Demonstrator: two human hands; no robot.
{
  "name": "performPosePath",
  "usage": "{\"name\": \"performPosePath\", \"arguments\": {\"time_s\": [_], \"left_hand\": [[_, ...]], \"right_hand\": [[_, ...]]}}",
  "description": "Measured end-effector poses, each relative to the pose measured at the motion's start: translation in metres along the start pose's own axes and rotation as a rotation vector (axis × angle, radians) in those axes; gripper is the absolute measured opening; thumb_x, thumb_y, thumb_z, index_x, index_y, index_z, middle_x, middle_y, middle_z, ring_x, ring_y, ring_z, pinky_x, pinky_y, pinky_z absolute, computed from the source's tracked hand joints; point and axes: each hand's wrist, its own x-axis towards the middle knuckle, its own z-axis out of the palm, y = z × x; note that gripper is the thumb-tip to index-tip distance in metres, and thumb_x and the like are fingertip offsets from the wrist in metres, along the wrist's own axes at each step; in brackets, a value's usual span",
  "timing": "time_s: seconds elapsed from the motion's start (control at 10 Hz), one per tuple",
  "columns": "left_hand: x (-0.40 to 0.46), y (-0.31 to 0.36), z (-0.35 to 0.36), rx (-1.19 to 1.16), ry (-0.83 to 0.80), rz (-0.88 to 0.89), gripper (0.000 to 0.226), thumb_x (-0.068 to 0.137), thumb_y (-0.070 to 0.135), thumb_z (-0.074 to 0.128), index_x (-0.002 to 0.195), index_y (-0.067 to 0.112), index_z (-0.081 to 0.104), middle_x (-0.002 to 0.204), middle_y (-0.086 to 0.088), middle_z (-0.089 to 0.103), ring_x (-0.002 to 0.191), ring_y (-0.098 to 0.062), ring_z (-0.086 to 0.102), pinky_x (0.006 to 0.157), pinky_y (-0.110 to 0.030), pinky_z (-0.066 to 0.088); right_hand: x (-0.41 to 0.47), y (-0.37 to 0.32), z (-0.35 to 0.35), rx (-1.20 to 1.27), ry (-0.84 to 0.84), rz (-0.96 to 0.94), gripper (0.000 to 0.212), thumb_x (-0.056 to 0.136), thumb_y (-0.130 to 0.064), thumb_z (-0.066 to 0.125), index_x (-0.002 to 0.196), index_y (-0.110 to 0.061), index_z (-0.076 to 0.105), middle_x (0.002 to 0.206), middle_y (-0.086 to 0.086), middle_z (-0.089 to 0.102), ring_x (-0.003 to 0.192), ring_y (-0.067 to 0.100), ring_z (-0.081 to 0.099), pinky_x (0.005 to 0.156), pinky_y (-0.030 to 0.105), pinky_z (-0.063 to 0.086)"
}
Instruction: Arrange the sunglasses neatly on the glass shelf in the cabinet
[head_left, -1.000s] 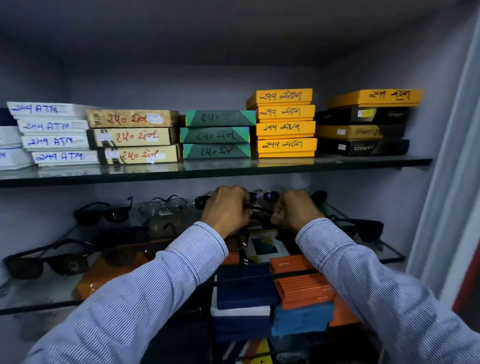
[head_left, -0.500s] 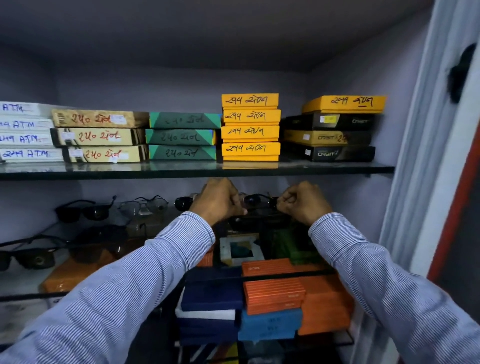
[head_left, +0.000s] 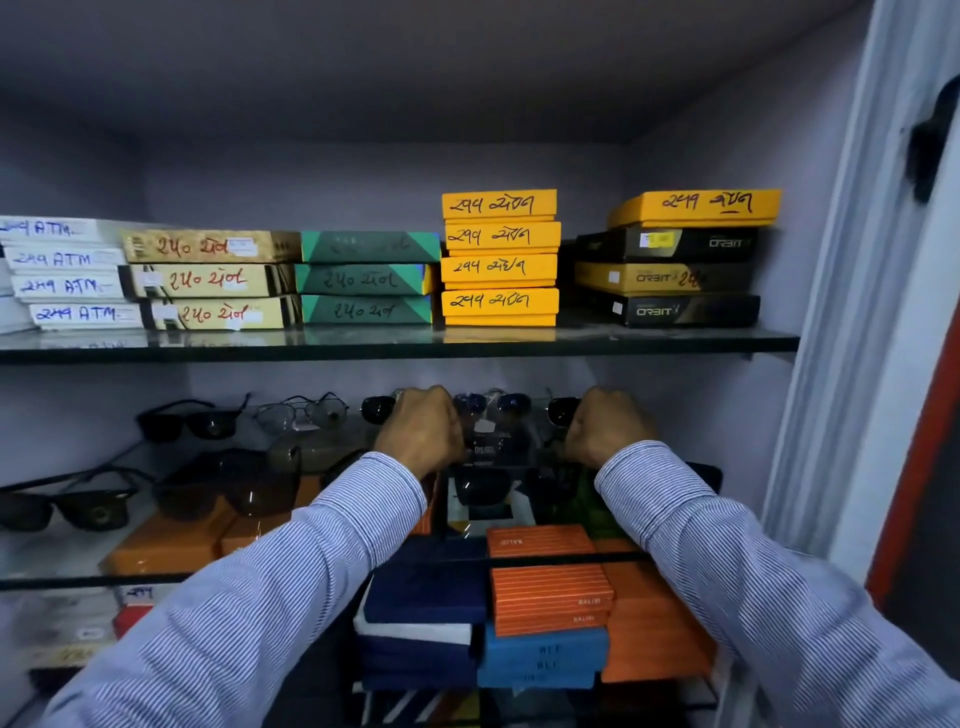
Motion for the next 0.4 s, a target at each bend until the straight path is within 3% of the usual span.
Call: {"name": "performPosePath", "arguments": {"time_s": [0.2, 0.3, 0.4], "left_hand": [[-0.008, -0.004, 0.006, 0.022, -0.005, 0.026, 0.013, 0.072, 0.023, 0.089, 0.072, 0.02, 0.076, 0.096, -0.011, 0.075, 0.085, -0.022, 0.072, 0.088, -0.042, 0.063], [-0.03, 0.006, -0.012, 0.075, 0.056, 0.065, 0.025, 0.073, 0.041, 0.086, 0.08, 0.019, 0.076, 0.093, -0.009, 0.074, 0.086, -0.026, 0.072, 0.081, -0.042, 0.062], [-0.071, 0.025, -0.036, 0.23, 0.251, 0.177, 0.028, 0.09, 0.045, 0.07, 0.093, 0.018, 0.078, 0.09, -0.005, 0.078, 0.086, -0.027, 0.074, 0.075, -0.035, 0.058]], "right_hand": [[-0.012, -0.001, 0.003, -0.082, 0.055, -0.046, 0.025, 0.076, -0.025, 0.075, 0.091, -0.006, 0.074, 0.1, 0.013, 0.071, 0.091, 0.03, 0.069, 0.08, 0.041, 0.06], [-0.025, -0.002, -0.006, -0.012, 0.077, -0.054, 0.022, 0.074, -0.031, 0.075, 0.083, -0.012, 0.076, 0.098, 0.011, 0.072, 0.087, 0.029, 0.069, 0.074, 0.036, 0.058], [-0.063, 0.004, -0.027, 0.163, 0.225, -0.09, 0.007, 0.079, -0.025, 0.074, 0.082, -0.02, 0.078, 0.081, -0.003, 0.073, 0.074, 0.012, 0.069, 0.064, 0.013, 0.051]]}}
